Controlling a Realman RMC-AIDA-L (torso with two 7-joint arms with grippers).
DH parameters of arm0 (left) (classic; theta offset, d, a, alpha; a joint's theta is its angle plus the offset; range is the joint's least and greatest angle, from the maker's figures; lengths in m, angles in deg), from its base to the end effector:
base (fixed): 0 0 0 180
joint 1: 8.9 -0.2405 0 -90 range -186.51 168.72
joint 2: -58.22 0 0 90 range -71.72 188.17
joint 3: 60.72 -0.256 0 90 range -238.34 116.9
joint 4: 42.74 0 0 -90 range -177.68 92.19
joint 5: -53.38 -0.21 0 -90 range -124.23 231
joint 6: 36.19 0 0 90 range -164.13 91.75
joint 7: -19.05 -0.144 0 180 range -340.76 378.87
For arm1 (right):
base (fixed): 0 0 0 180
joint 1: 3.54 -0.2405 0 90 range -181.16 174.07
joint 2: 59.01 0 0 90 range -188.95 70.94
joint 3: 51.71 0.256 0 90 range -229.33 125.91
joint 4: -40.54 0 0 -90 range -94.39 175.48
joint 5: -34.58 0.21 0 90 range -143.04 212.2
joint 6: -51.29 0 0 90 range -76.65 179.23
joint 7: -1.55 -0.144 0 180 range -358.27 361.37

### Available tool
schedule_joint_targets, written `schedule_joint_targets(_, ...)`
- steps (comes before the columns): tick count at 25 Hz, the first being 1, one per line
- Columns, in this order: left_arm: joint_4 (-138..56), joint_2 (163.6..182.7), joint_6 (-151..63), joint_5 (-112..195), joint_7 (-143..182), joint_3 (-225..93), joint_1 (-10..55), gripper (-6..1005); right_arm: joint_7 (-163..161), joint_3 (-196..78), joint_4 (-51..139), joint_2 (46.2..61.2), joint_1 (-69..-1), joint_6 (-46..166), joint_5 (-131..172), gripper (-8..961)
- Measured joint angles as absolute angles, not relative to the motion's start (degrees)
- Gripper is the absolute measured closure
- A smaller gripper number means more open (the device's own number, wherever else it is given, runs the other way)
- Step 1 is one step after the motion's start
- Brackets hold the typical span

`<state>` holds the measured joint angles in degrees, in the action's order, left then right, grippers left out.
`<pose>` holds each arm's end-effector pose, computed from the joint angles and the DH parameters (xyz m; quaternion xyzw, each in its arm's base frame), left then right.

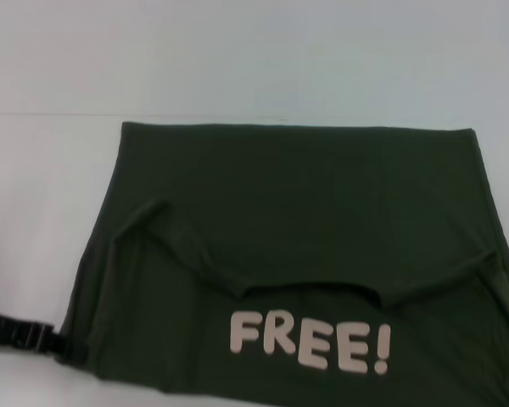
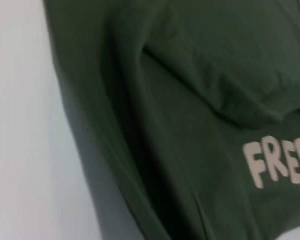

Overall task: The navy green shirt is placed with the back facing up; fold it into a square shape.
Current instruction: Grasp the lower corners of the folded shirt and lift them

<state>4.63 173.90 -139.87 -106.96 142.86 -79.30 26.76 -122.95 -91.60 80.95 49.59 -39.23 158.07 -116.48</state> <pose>-0.3203 0.3005 0.0568 -0.8017 -0.5953 -0.0132 0.0522 0.3120 0.3008 0.0650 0.8353 -0.5429 0.0830 0.0271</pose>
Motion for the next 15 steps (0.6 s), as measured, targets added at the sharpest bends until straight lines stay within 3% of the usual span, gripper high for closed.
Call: schedule_joint_targets(15, 5.23, 174.0, -154.53, -110.33, 140.1, -82.15, 20.87, 916, -116.02, -96.04, 78.81, 51.74, -38.72, 161.87, -121.9, 917)
